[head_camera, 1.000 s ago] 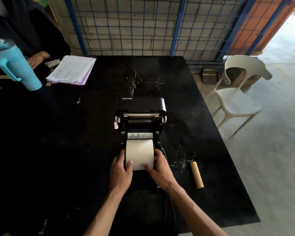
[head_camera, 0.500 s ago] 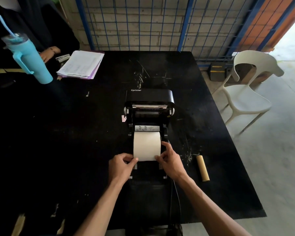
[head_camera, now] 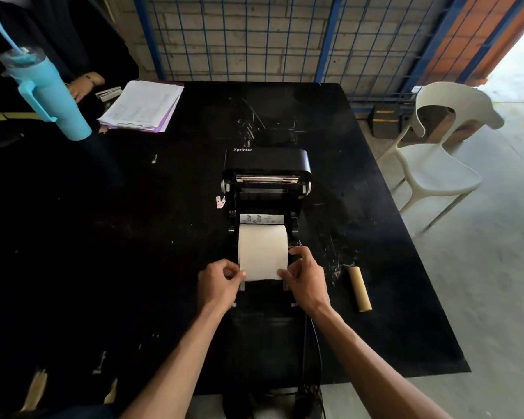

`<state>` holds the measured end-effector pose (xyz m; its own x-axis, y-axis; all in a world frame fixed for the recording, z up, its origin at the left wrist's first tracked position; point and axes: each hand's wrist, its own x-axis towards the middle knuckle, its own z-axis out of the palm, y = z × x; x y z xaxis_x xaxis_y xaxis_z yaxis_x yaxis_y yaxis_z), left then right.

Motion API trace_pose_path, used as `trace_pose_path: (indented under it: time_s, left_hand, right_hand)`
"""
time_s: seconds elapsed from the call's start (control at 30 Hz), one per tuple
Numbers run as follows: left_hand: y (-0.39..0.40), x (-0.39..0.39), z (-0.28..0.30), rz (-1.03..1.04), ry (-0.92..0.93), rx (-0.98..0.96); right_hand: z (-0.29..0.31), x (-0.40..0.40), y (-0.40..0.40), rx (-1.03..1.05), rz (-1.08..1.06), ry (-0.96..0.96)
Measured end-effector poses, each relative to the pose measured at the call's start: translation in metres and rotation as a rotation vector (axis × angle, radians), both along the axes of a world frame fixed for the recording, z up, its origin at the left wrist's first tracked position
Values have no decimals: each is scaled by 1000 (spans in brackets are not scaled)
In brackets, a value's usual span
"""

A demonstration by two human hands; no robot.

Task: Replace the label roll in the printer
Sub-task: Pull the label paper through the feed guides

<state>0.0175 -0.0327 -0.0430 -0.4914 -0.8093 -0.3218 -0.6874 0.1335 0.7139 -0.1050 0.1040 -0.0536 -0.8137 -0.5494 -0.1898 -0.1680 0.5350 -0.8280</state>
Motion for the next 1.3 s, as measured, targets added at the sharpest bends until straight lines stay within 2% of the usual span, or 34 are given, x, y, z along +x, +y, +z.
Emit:
trace_pose_path:
  time_s: [0.13,0.43,0.67,0.8,1.0,1.17,1.3]
  left_hand:
    - [-3,-3,-1,26,-28,-2]
    - [4,-5,0,76,-220,-155]
    - [-14,-5,-2,-85,-271,-69]
    - [-24,-4,-2,-231,-308,-102]
    - [-23,-5,1,-241,-323,-133]
    - [-25,-9,5,-235,-353,-129]
    - [-22,-7,6,-215,-343,-148]
  right_hand:
    - [-2,-1,4,-49,-5,-20]
    - [-8,-8,4,-3,30,9]
    - [-5,-25,2,63,162,-83]
    - [-6,-32,5,64,225,-114]
    - [0,-45,-1,148,334,-159]
    - [1,-48,0,49,244,-190]
    - [-5,-44,0,76,273,-91]
